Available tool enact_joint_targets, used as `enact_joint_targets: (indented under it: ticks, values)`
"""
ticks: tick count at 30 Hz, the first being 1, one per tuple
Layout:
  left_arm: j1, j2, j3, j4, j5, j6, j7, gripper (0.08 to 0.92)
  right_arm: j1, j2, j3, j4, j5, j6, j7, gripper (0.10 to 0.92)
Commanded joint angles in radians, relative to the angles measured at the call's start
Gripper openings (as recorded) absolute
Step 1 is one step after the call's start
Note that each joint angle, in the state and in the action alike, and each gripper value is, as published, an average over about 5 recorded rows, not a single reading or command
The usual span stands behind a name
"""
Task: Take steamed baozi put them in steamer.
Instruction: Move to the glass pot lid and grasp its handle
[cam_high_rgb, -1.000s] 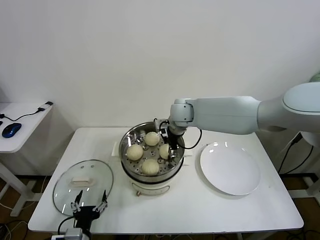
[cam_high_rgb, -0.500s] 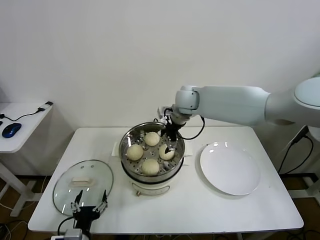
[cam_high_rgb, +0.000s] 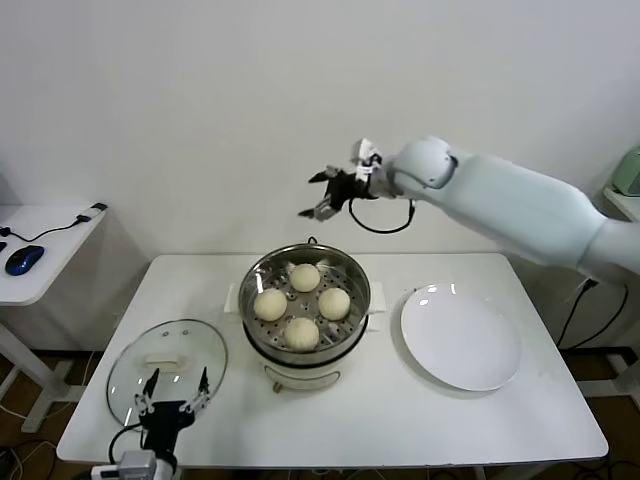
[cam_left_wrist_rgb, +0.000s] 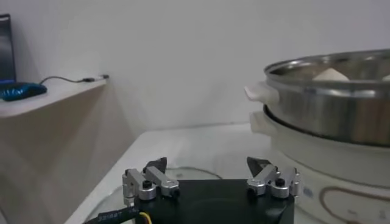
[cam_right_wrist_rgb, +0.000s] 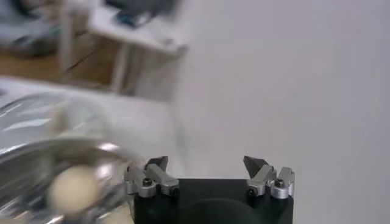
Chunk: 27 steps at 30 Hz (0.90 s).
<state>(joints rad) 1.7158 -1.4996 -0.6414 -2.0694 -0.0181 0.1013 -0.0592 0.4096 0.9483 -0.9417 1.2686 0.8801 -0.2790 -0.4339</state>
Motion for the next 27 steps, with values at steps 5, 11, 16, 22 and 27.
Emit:
enact_joint_targets:
  ticks: [5, 11, 16, 22, 27]
  values:
    - [-0.026, 0.031, -0.015, -0.015, -0.041, -0.024, 0.003, 0.823, -0.905, -0.39, 0.943, 0.236, -0.195, 0.107, 0.414, 0.823]
    - [-0.078, 0.055, -0.03, 0.031, -0.038, -0.055, 0.021, 0.823, -1.403, -0.302, 1.375, 0.308, -0.273, 0.24, 0.379, 0.823]
    - [-0.099, 0.07, -0.038, 0.055, 0.013, -0.104, 0.034, 0.823, -1.646, -0.135, 1.55, 0.334, -0.32, 0.375, 0.348, 0.823]
    - [-0.11, 0.075, -0.043, 0.068, 0.07, -0.155, 0.022, 0.823, -1.79, 0.026, 1.6, 0.32, -0.331, 0.512, 0.315, 0.823]
    - [-0.107, 0.084, -0.043, 0.069, 0.118, -0.186, 0.0, 0.823, -1.848, 0.121, 1.584, 0.286, -0.352, 0.611, 0.289, 0.823]
